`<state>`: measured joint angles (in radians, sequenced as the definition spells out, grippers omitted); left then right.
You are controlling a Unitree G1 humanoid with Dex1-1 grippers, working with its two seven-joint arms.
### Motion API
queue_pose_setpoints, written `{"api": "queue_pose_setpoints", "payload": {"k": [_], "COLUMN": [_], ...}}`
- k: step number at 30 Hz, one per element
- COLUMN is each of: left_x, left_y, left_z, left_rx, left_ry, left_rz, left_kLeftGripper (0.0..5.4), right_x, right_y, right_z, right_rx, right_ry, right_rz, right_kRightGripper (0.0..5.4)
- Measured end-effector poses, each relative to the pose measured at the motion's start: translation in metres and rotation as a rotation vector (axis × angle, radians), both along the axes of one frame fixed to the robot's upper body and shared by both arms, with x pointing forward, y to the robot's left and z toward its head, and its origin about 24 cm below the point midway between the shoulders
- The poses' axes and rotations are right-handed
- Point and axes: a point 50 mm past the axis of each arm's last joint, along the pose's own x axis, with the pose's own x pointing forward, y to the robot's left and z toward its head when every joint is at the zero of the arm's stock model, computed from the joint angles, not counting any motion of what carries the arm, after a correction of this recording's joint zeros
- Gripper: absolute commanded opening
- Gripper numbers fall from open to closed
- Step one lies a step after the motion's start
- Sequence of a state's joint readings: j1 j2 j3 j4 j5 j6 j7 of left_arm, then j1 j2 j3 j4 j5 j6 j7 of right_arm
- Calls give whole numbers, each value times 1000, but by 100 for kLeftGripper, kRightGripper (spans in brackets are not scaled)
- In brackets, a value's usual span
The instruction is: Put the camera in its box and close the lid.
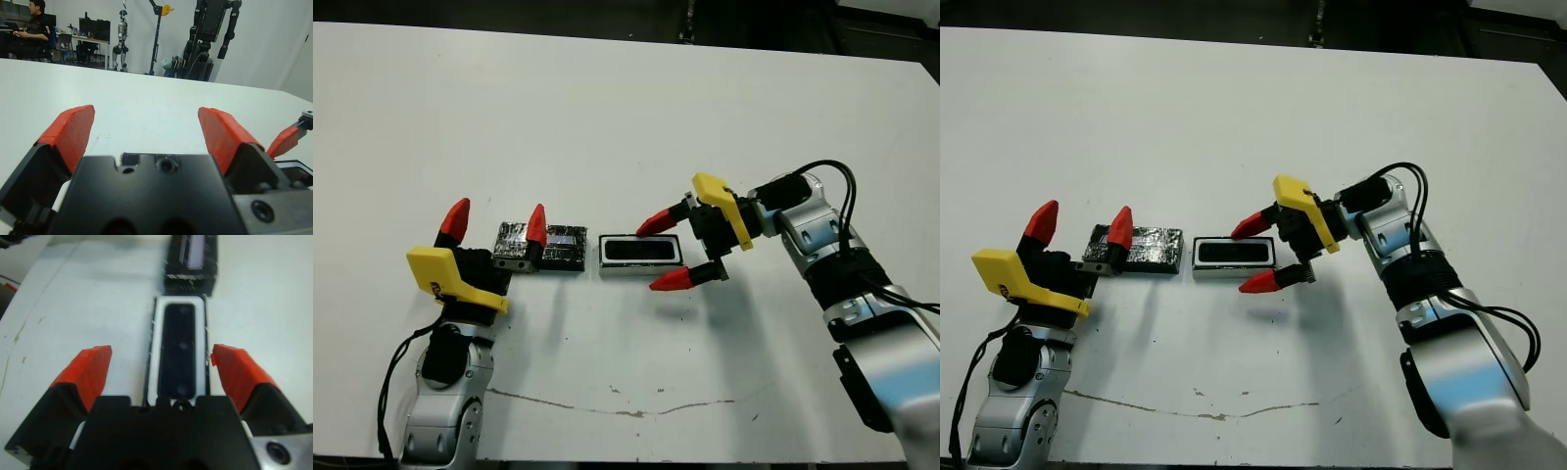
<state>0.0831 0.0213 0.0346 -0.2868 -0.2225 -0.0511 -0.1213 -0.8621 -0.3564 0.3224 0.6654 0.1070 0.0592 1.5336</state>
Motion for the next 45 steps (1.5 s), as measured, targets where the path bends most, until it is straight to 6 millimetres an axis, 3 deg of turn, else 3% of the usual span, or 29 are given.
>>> {"api": "queue_pose_setpoints", "payload": {"k": [14, 18, 21, 27, 32, 36, 40, 45], "left_x": [0, 0, 0, 1, 4, 8, 18, 39], "left_y": [-1, -1, 0, 1, 9, 19, 33, 51], "left_z": [-1, -1, 0, 1, 8, 25, 50, 87], "left_rx": [-5, -7, -7, 2, 100, 269, 495, 722], "left_ry": [2, 3, 2, -3, -35, -97, -112, -22], "left_rz": [-4, -4, -3, 0, -20, -115, -345, -585], "left_kLeftGripper": [540, 540, 540, 540, 540, 540, 540, 540], "right_x": [0, -4, -11, -43, -79, -102, -118, -123], "right_y": [-16, -19, -30, -49, -59, -65, -68, -71], "right_z": [32, 50, 53, 27, 8, -7, -16, -23], "right_rx": [79, 192, 329, 475, 561, 615, 665, 683], "right_ry": [-14, -62, -102, -275, -367, -357, -364, -369], "right_rz": [-83, -167, -329, -771, -948, -1014, -1091, -1171], "right_kRightGripper": [538, 538, 538, 483, 407, 349, 289, 209]}}
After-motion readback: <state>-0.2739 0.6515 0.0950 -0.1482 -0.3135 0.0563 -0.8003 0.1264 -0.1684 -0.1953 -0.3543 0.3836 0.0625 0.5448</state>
